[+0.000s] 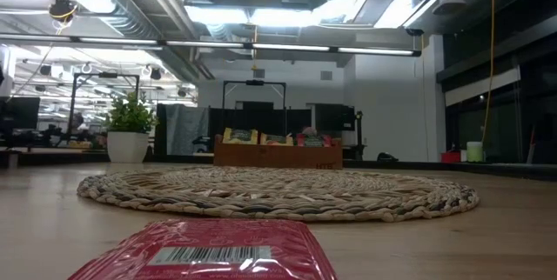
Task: Pick & Place Tea
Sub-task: Put the orange tea bag into the middle of the wooden organizer
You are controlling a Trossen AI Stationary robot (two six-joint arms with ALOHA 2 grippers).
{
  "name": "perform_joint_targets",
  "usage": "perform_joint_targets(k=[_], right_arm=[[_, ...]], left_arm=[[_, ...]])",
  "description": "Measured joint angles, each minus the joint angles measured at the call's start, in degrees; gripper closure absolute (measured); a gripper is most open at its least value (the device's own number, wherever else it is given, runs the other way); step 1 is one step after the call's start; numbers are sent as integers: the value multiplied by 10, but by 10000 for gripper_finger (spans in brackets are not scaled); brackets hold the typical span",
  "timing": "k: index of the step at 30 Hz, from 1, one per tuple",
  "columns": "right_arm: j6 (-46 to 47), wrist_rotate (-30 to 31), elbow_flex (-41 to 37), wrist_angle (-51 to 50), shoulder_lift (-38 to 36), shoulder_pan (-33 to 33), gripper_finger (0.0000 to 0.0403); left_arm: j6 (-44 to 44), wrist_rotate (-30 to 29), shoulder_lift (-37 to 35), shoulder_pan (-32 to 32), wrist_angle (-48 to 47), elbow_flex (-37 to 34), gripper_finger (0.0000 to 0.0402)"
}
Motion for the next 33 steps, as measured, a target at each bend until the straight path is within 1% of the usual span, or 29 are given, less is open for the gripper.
perform_joint_targets(k=[2,5,14,16,27,30,33], right_arm=[[1,-15,0,0,0,-6,207],[14,-32,0,-1,4,-14,197],[14,-43,1,4,17,-22,194],[14,-48,1,18,24,-22,194],[15,-53,1,68,35,-26,194],[14,-53,1,70,35,-26,201],[14,-53,1,69,35,-26,233]], left_arm=[[8,0,0,0,27,0,400],[23,1,0,0,63,0,400],[32,11,0,0,120,0,400],[39,15,1,0,132,0,400],[40,20,2,0,144,0,400],[40,24,2,0,144,0,400],[40,27,2,0,144,0,400]])
